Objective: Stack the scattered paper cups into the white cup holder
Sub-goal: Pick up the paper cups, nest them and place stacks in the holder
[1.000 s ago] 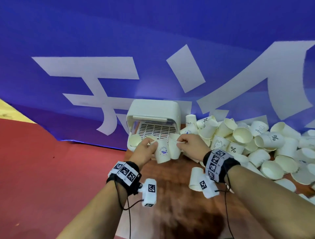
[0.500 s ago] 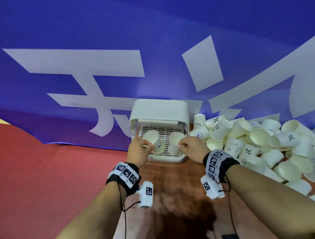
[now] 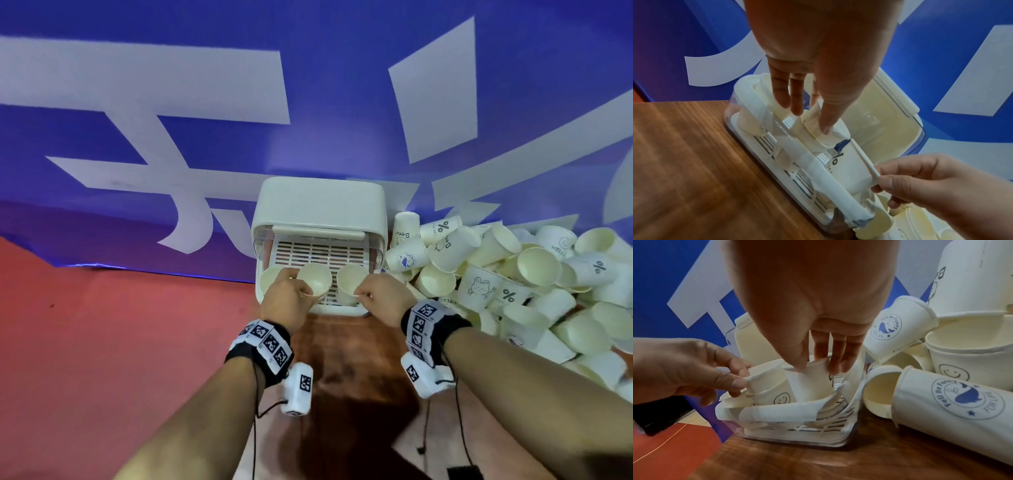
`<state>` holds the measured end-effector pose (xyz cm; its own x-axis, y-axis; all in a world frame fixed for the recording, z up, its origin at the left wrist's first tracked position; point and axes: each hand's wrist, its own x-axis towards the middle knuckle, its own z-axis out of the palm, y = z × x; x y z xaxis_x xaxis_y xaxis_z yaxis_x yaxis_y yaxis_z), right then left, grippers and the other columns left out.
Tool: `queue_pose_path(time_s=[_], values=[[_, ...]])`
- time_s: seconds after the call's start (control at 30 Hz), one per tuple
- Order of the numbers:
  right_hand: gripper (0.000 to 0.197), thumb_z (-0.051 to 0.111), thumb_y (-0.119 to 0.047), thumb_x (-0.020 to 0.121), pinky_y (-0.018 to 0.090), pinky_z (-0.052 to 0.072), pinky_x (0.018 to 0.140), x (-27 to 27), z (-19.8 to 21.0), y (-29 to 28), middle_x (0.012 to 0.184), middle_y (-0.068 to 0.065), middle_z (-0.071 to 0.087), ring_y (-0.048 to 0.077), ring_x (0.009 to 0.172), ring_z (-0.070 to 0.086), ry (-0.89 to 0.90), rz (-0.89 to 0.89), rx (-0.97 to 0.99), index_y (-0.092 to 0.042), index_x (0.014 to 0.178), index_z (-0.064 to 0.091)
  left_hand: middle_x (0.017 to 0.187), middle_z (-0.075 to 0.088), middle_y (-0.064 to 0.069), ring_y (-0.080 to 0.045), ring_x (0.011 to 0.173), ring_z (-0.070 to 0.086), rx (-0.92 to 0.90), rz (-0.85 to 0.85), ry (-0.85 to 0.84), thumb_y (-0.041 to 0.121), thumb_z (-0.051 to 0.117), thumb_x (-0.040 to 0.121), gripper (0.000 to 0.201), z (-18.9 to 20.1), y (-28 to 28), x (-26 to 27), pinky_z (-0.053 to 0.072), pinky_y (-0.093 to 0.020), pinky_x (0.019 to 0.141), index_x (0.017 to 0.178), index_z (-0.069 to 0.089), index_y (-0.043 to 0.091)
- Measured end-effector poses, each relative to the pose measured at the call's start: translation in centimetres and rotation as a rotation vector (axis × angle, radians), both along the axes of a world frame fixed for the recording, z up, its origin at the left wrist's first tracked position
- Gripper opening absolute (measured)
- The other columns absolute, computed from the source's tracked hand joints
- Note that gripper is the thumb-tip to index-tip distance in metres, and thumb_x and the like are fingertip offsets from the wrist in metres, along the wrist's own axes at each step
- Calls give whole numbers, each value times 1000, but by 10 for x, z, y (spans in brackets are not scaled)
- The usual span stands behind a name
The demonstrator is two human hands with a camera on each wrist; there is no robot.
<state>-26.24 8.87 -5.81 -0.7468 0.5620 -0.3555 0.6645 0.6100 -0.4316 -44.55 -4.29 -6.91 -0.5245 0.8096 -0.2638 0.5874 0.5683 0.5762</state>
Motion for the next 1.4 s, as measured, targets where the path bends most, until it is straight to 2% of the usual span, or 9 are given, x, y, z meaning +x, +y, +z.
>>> queue_pose_path(time_s=[0.13,0.3,0.47,0.73,0.83,1.0,1.13,1.23,1.4], values=[[29,51,-17,92,41,47,92,0,-8,-1,116,5,66,26,109,53,-43,29,2,-19,112,72,134,51,10,-15,107,58,-54,-7,25,34,76,79,15,-8,0,0,47,-27,83,85,75,20],[31,53,-25,92,37,46,98,4,-17,-2,125,2,60,21,112,52,-91,-15,-38,-27,119,66,142,45,10,-16,117,54,-87,-35,19,28,76,78,10,-9,0,-1,49,-35,92,86,73,23],[33,53,-19,92,32,42,101,13,0,-2,131,-1,59,18,119,53,1,-22,-42,-19,123,64,143,43,5,-19,115,56,-80,-56,49,28,76,79,22,3,-4,5,49,-38,94,99,71,22],[28,54,-21,93,27,42,93,76,41,-4,122,1,63,19,112,56,146,-175,10,-18,119,65,109,58,1,-17,100,57,62,-135,106,23,64,84,13,46,10,58,42,-25,81,96,68,21],[27,54,-21,93,22,40,88,115,46,-6,118,0,64,17,108,57,177,-237,10,-20,117,66,97,61,4,-17,90,59,34,-209,76,25,63,84,10,54,19,99,43,-26,74,91,69,21],[26,56,-19,92,30,45,90,187,50,-2,116,2,64,18,105,58,193,-332,8,-18,115,67,85,68,7,-14,81,62,-73,-297,-19,24,58,83,9,48,27,165,48,-27,71,80,67,25],[26,55,-16,91,29,45,87,239,49,8,112,3,65,19,102,59,197,-378,16,-17,114,67,87,67,7,-14,84,62,-121,-332,-34,24,58,84,10,39,28,208,47,-27,74,83,68,23],[30,55,-13,90,30,43,94,271,43,18,120,2,62,19,111,56,213,-403,13,-16,118,65,92,71,3,-18,84,64,-163,-267,-102,24,57,85,11,29,30,234,49,-28,73,87,68,23],[42,56,-12,89,22,37,93,308,26,35,134,2,49,19,119,51,217,-403,13,-14,130,54,72,73,0,-21,65,69,-220,-114,-280,21,51,85,24,11,27,267,57,-34,66,109,55,21]])
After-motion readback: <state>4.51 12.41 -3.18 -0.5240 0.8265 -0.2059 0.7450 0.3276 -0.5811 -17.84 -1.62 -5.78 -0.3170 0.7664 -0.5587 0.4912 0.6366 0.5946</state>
